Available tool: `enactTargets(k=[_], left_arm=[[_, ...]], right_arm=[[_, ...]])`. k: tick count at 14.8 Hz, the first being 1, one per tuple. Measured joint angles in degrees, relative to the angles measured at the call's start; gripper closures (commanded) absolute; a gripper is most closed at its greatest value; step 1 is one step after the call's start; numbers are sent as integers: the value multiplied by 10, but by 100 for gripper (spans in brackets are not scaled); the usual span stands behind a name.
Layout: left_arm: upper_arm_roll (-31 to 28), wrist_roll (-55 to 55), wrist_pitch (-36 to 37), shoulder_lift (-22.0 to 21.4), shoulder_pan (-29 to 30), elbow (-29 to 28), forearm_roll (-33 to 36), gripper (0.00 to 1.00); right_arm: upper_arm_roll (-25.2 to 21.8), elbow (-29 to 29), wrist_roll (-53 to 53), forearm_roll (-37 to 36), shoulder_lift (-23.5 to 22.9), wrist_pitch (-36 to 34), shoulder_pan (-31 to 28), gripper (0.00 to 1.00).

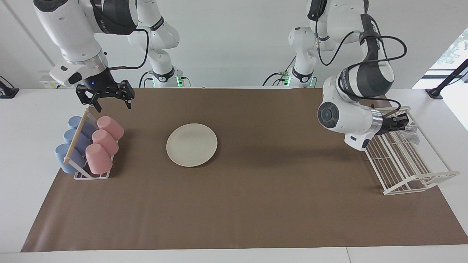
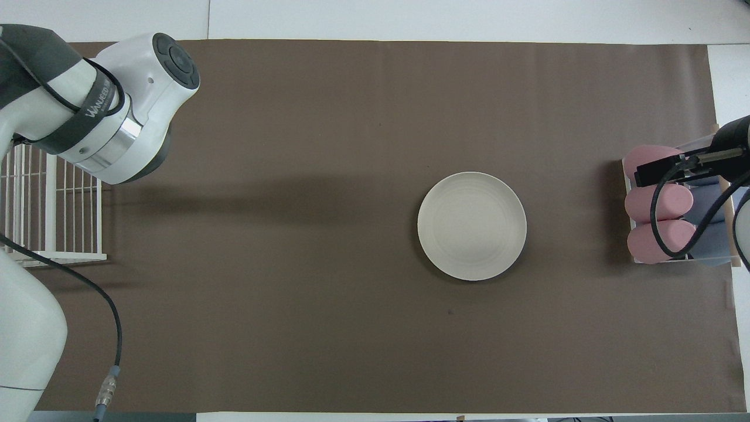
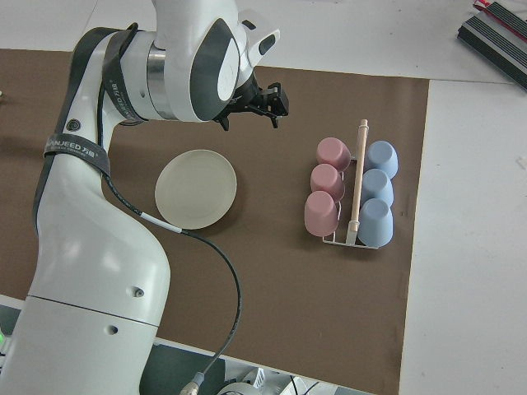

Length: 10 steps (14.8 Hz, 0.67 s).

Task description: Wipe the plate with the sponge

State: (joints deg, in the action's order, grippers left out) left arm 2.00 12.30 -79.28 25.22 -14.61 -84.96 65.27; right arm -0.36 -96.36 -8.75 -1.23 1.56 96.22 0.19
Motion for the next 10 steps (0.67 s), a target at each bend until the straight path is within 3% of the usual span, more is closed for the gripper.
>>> enactTargets(k=[3, 10], left_arm=[[-2, 5, -37, 14, 17, 0, 34, 100], [0, 83, -91, 19, 46, -37, -27, 100]], right_arm=[[-10, 0, 0, 0, 0, 0, 0, 0], [-22, 7, -1, 0, 0, -2, 0, 0]])
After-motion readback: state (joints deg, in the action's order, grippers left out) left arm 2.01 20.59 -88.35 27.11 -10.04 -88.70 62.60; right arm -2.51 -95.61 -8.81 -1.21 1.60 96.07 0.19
